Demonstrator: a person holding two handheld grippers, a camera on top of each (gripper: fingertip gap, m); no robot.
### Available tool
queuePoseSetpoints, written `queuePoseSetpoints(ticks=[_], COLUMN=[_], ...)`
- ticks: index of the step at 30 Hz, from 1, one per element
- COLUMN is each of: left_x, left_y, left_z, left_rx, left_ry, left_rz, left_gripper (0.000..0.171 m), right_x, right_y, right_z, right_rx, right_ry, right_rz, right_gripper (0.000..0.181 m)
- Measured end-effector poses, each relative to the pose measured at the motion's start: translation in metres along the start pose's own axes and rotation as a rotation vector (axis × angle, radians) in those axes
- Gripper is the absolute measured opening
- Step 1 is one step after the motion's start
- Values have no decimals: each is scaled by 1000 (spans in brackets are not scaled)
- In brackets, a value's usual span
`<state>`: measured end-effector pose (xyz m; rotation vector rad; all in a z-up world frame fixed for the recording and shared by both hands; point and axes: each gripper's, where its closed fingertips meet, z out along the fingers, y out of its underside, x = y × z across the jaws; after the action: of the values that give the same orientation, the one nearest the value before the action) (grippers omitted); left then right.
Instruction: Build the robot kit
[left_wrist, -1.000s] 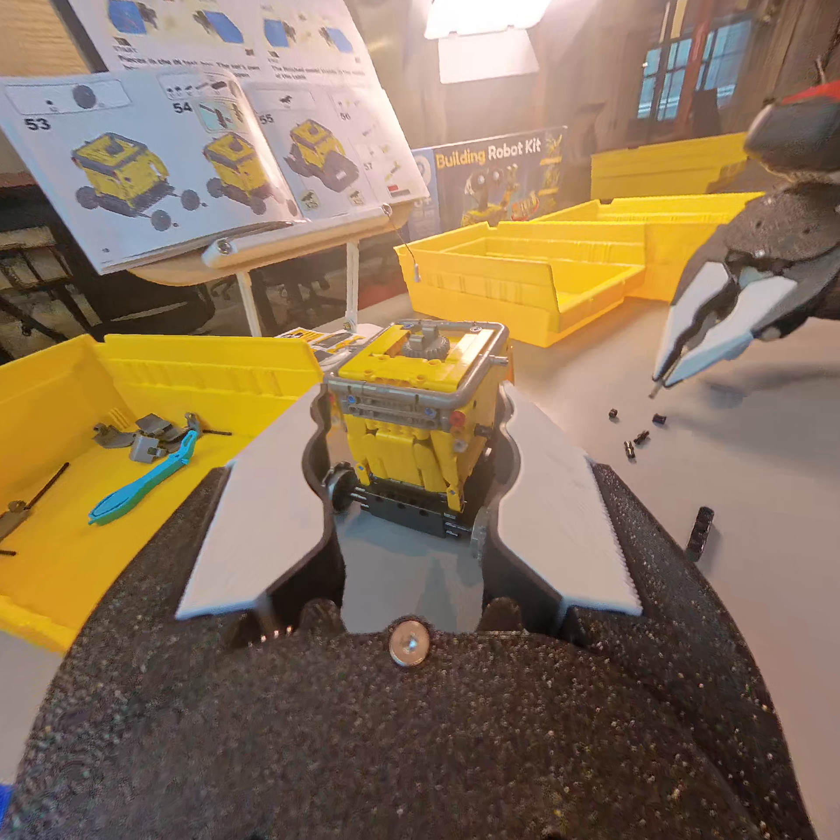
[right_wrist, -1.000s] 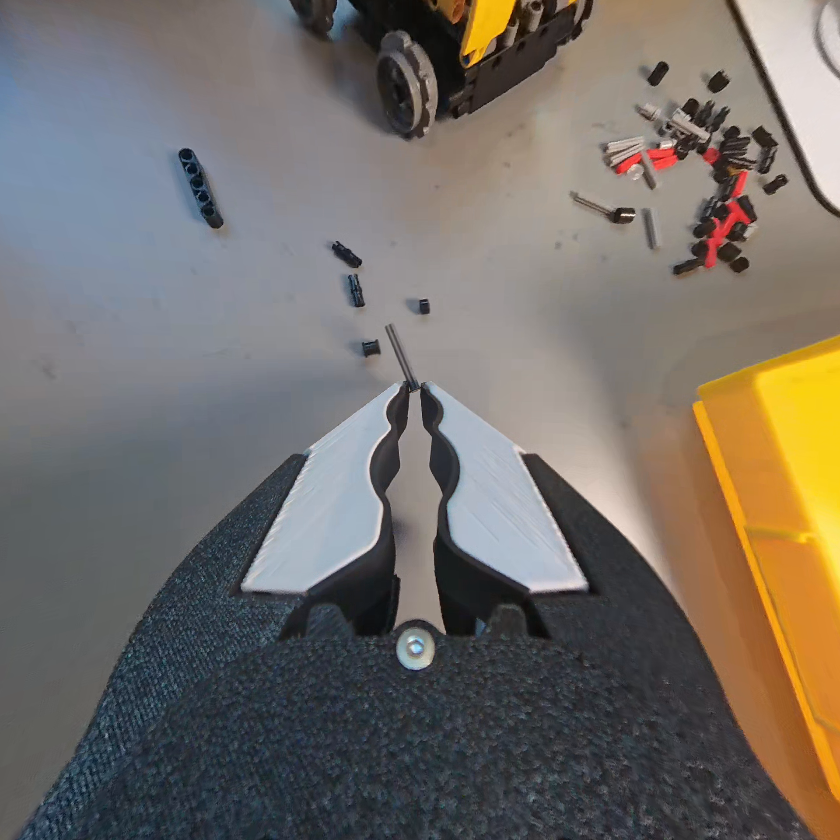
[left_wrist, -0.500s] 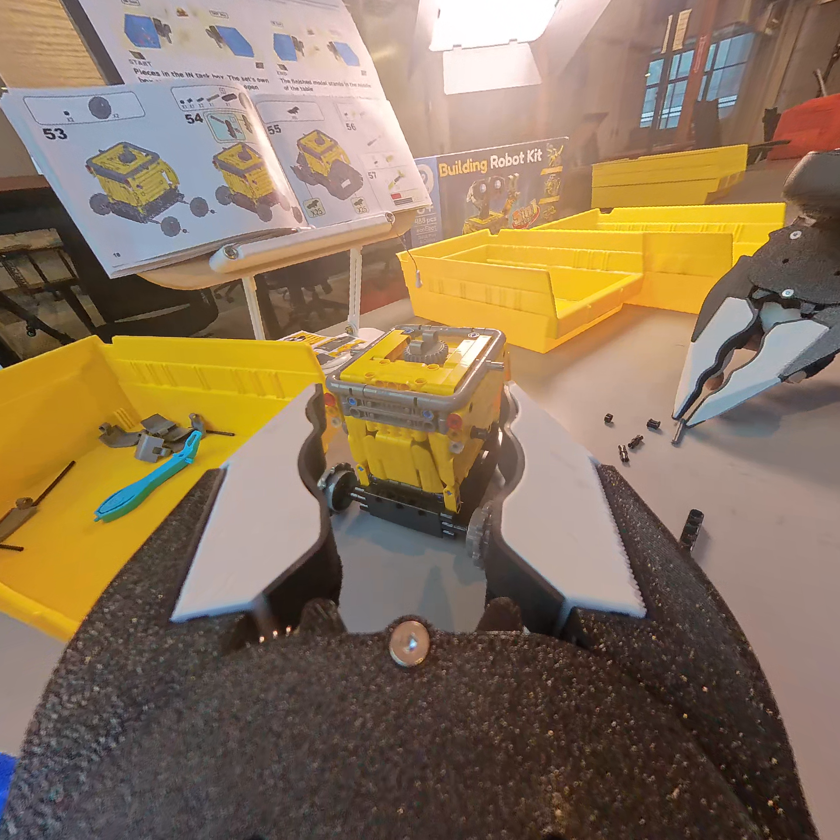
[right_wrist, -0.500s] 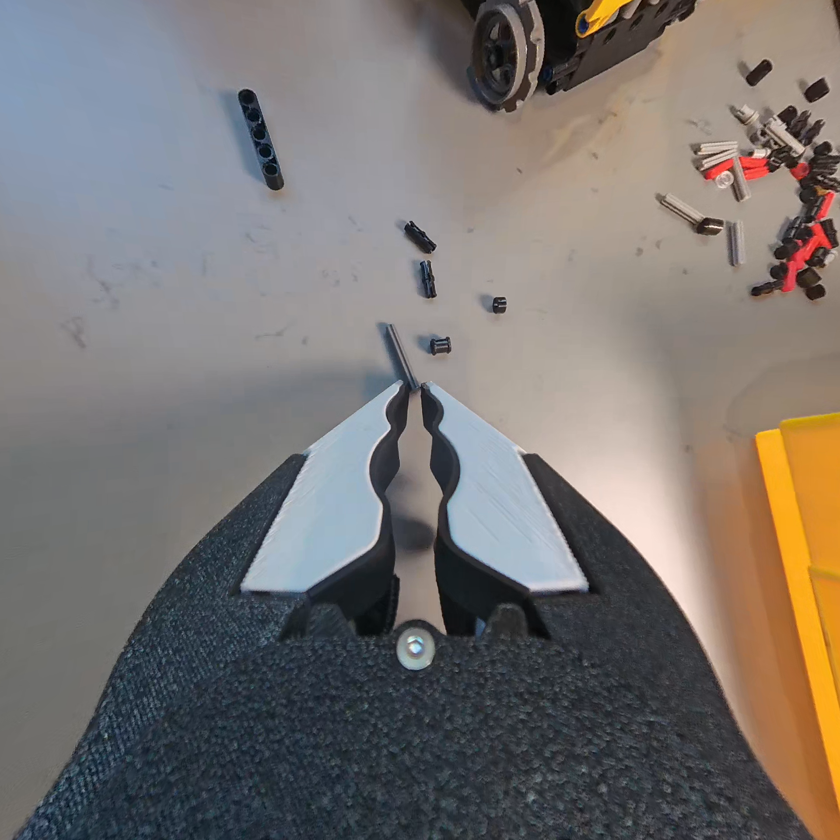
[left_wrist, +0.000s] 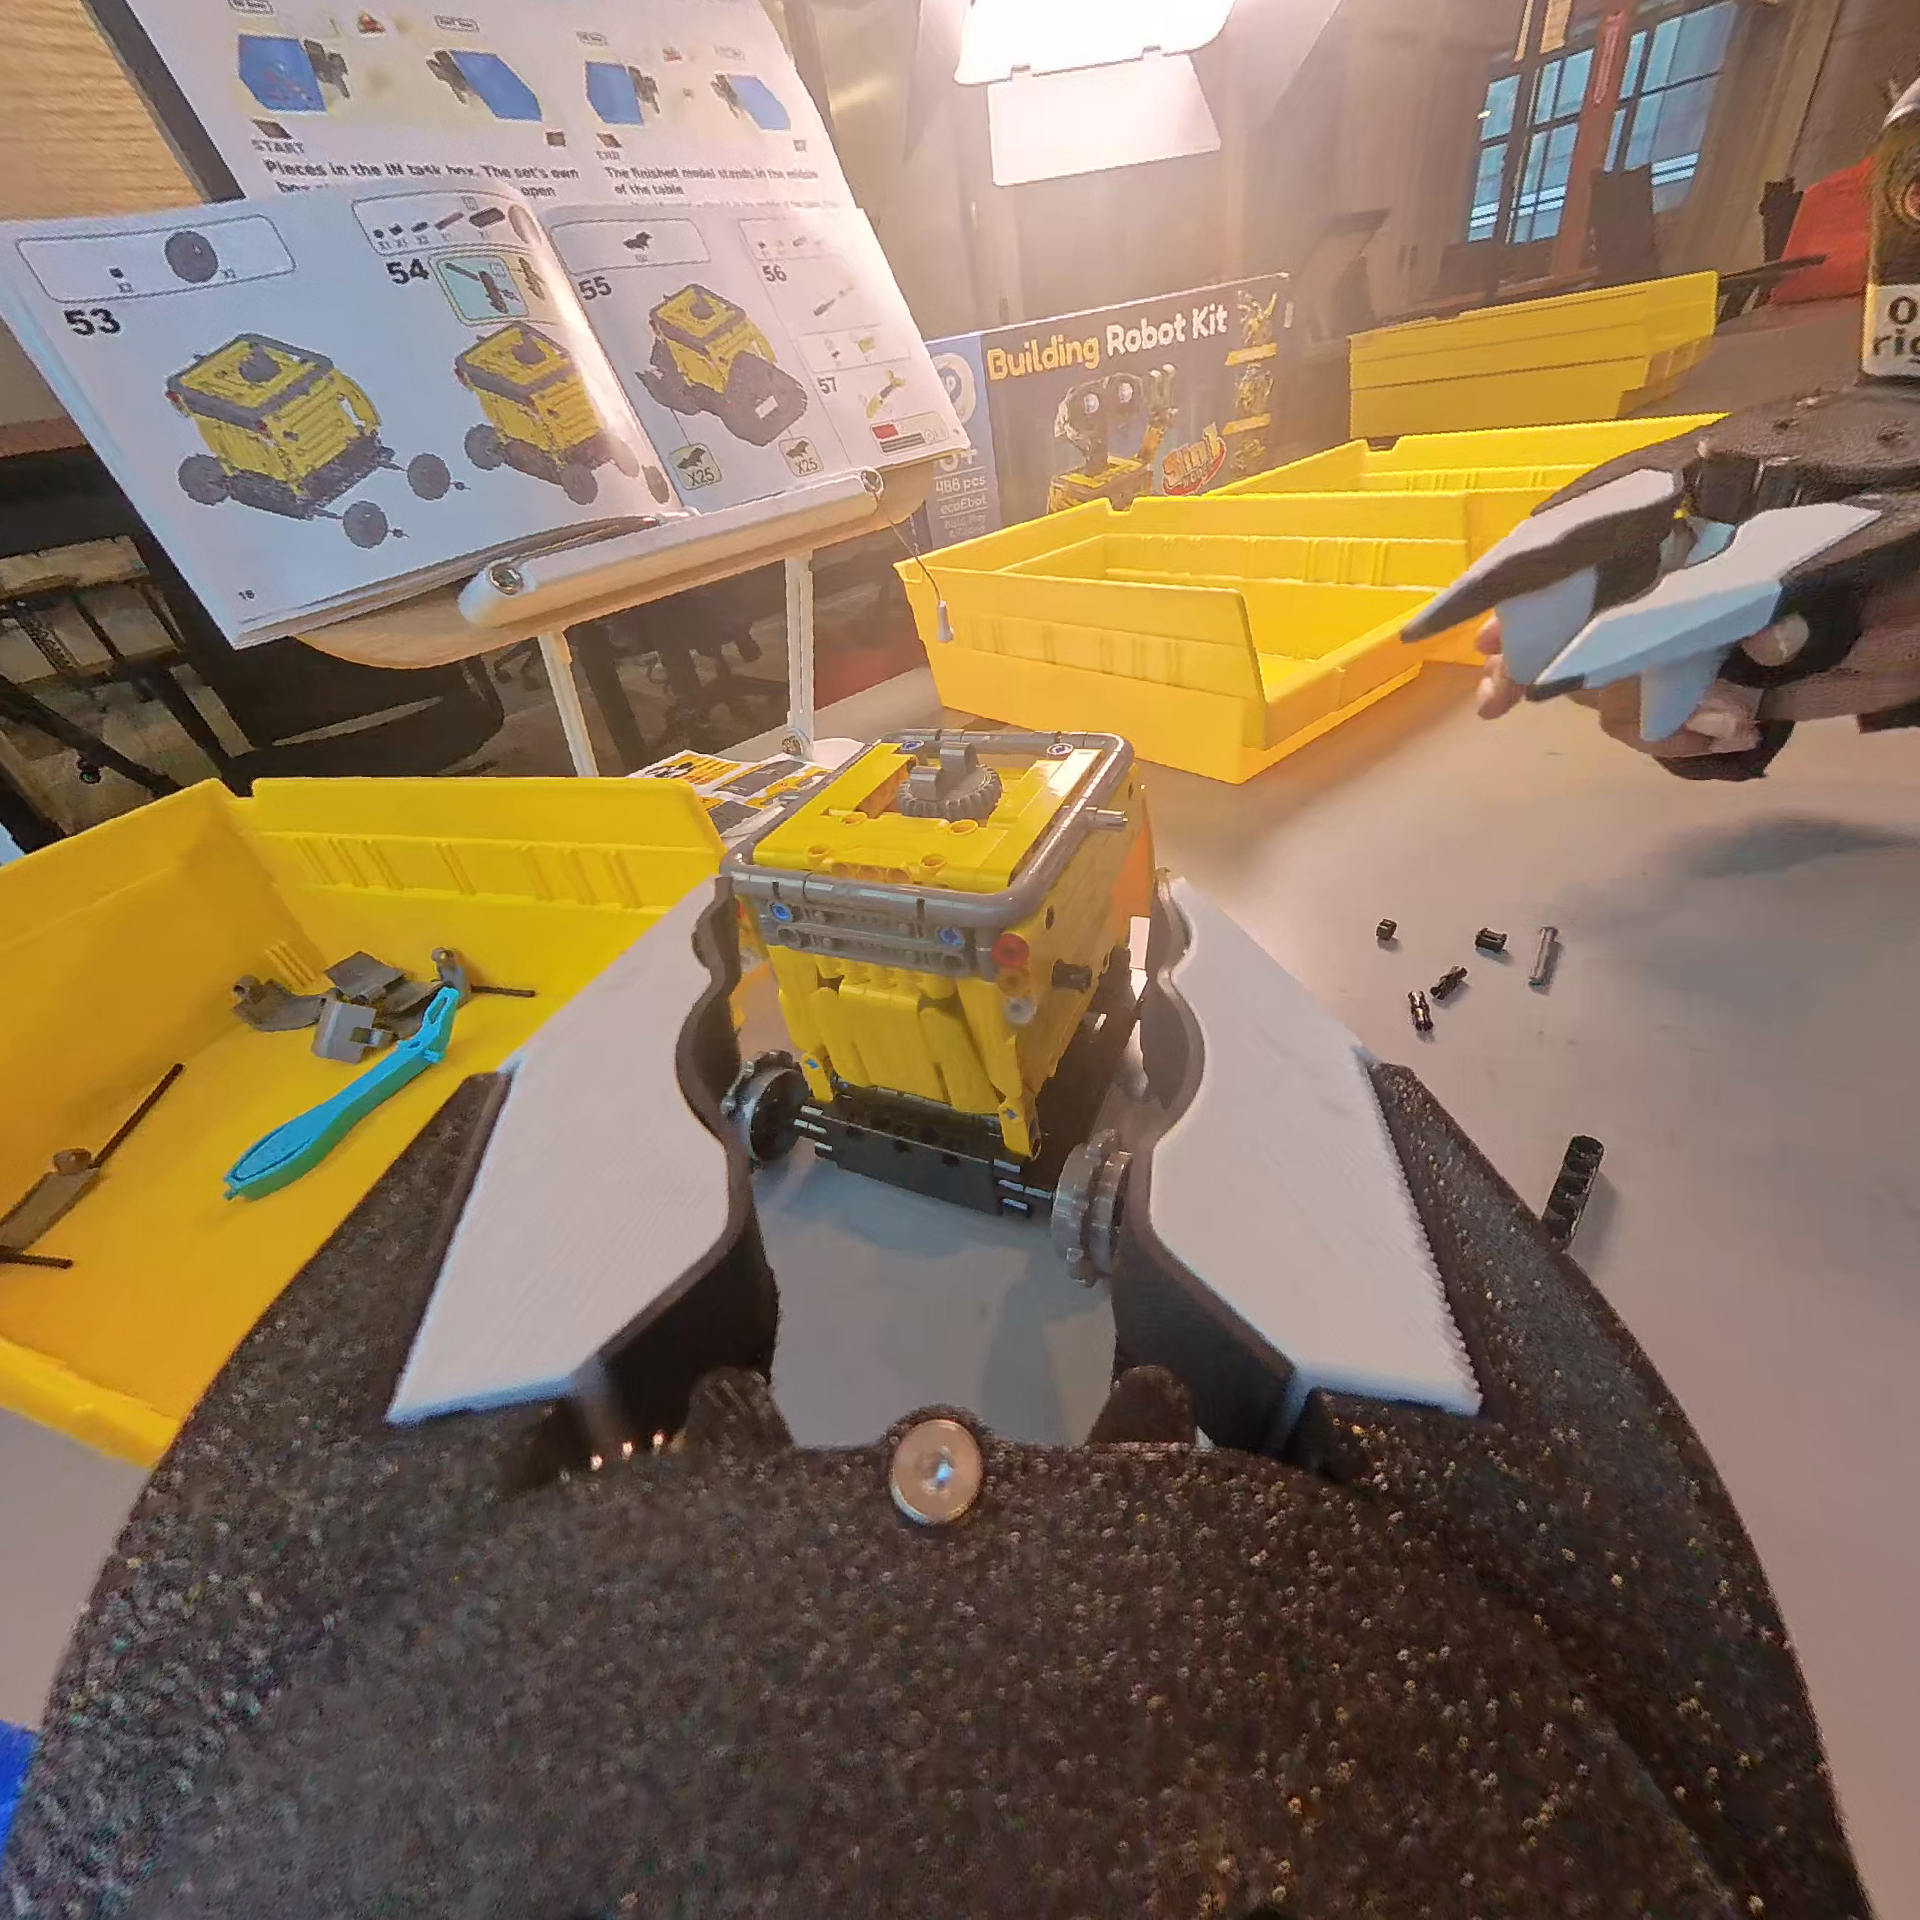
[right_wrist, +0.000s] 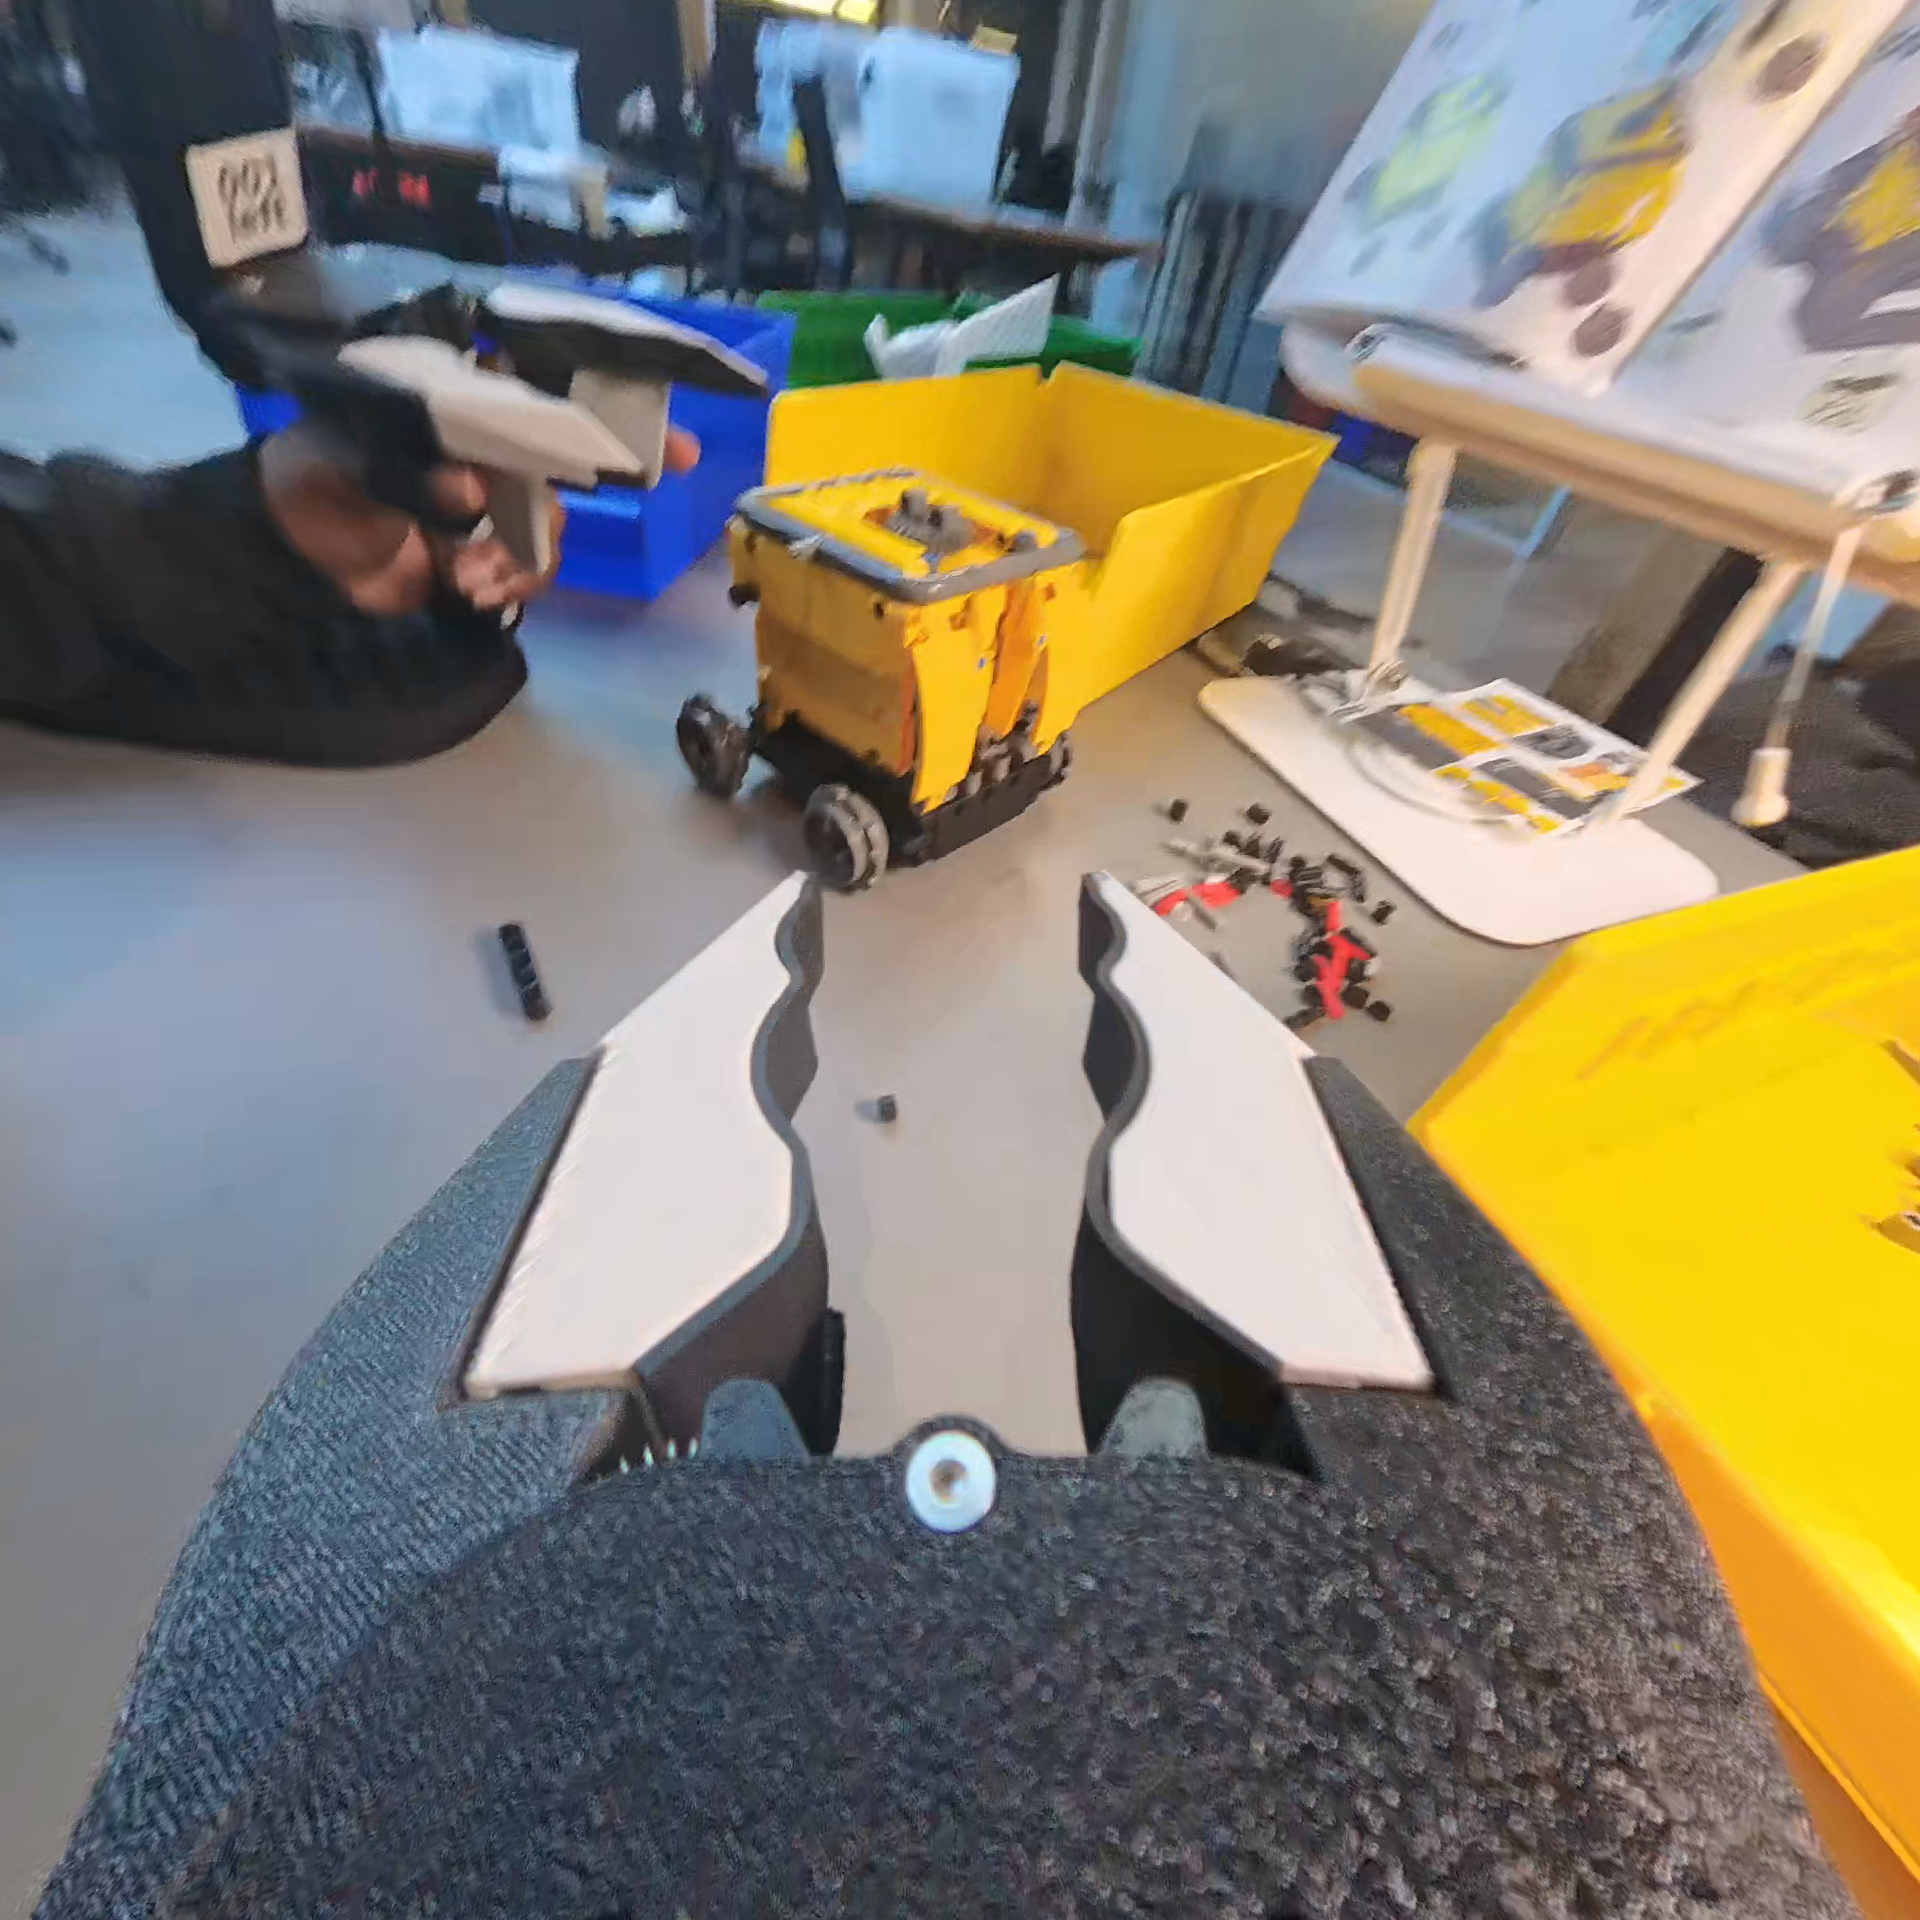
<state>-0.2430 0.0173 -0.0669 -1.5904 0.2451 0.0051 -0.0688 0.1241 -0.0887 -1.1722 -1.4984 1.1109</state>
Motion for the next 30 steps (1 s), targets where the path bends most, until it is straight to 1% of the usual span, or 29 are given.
queuePoseSetpoints(ticks=[3, 5, 14, 22, 24, 26, 30], left_x=[0, 0, 2, 2, -3, -10, -33], left_y=[0, -1, -2, -4, -10, -18, -48], left_z=[0, 0, 1, 0, -4, -11, -37], left_rx=[-1, 5, 11, 12, 38, 63, 124], left_ry=[1, 5, 31, 20, -17, -42, -122], left_rz=[0, 3, -7, 10, 24, 11, -51], left_gripper=[79, 80, 82, 83, 82, 77, 77], right_x=[15, 22, 36, 46, 47, 47, 44], right_y=[-7, -9, -13, -16, -18, -19, -20], right_z=[-5, -9, -15, -24, -27, -27, -28], right_rx=[102, 141, 196, 224, 239, 240, 248], right_ry=[92, 147, 314, 397, 420, 428, 430], right_rz=[32, 14, -83, -87, -99, -108, -126], right_gripper=[62, 64, 63, 64, 64, 64, 64])
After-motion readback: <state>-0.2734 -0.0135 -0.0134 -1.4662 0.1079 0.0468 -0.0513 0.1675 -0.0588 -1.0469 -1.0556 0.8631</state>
